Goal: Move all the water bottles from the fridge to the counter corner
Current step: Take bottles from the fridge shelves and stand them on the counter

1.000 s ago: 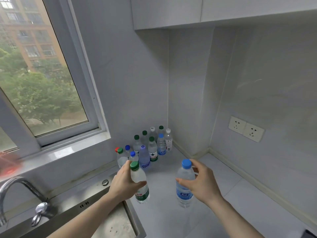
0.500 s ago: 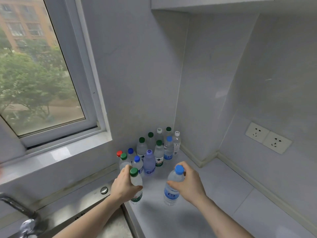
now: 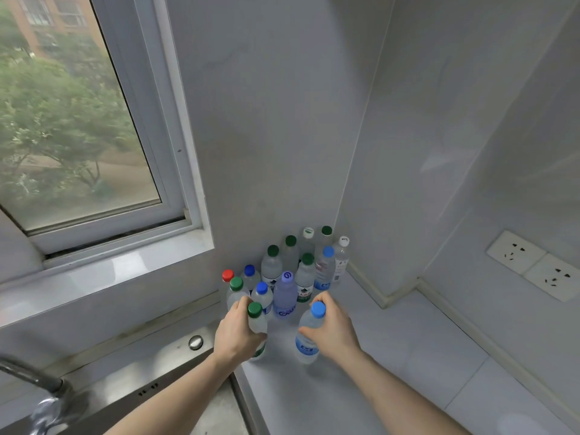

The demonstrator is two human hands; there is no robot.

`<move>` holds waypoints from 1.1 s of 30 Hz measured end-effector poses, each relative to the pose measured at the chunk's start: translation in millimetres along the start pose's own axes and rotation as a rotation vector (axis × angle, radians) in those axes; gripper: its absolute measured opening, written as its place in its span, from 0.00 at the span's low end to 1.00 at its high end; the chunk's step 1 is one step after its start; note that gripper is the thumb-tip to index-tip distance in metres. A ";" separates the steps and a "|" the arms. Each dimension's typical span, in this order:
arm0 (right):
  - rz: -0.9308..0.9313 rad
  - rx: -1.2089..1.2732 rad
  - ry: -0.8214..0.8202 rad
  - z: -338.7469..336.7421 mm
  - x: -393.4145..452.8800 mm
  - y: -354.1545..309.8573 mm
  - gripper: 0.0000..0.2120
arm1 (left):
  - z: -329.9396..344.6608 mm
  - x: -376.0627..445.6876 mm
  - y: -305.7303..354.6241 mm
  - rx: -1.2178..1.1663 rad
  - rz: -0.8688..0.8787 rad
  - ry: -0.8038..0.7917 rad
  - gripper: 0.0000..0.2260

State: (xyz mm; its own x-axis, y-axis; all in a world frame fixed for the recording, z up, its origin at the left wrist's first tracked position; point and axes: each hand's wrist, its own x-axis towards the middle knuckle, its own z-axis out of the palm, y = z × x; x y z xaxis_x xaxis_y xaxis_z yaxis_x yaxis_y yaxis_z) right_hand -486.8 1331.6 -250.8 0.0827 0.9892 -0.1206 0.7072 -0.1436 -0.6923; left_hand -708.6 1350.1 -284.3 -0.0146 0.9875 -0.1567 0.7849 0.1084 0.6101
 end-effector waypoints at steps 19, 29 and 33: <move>0.042 0.058 -0.038 59.0 41.6 -20.1 0.16 | -23.3 10.7 -7.1 0.104 0.195 0.130 0.13; 0.013 0.087 0.013 63.3 49.1 -34.3 0.10 | -28.8 14.5 -3.9 0.109 0.173 0.164 0.14; 0.001 0.102 -0.005 68.5 49.7 -39.0 0.16 | -28.9 11.5 -0.9 0.121 0.188 0.148 0.16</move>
State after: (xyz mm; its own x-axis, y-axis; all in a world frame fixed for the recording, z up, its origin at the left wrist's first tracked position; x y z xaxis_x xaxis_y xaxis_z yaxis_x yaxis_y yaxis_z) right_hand -558.3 1384.4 -278.6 0.0795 0.9890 -0.1247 0.6323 -0.1468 -0.7607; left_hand -727.3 1364.6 -264.2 0.0553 0.9959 0.0709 0.8505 -0.0842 0.5192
